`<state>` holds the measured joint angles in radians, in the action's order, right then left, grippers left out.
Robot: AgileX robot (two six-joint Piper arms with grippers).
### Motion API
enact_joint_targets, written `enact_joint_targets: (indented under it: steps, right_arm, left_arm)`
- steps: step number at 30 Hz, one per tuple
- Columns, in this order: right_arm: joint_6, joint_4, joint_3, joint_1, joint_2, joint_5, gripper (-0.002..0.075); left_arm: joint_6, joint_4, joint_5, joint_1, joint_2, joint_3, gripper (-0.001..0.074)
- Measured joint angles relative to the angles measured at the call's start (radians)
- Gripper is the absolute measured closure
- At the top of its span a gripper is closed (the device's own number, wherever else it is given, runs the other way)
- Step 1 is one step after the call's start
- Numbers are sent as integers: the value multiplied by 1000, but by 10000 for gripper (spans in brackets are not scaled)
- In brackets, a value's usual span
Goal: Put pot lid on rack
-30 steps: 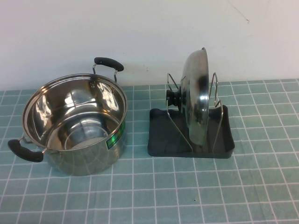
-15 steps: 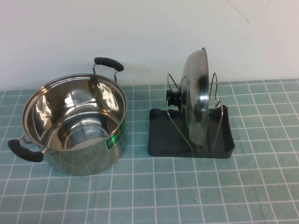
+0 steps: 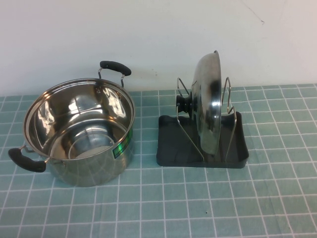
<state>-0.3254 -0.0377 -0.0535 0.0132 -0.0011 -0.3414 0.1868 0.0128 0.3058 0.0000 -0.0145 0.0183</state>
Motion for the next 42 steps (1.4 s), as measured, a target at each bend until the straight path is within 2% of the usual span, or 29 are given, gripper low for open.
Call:
enact_joint_targets:
  steps: [5,15,24,34,42]
  right_arm:
    - [151,-27,78,0,-4,38,727]
    - [248,-57,79,0,-6,3,727]
    - [412,-162,77,-65,-12,-11,727]
    - [430,-206,76,-4,-12,-17,727]
    - [433,-206,76,-2,-12,-19,727]
  left_arm:
    - [0,0,2,0,0,0,737]
    - [0,0,2,0,0,0,736]
    - [0,0,2,0,0,0,737]
    - [-3,0,2,0,0,0,737]
    - [-3,0,2,0,0,0,737]
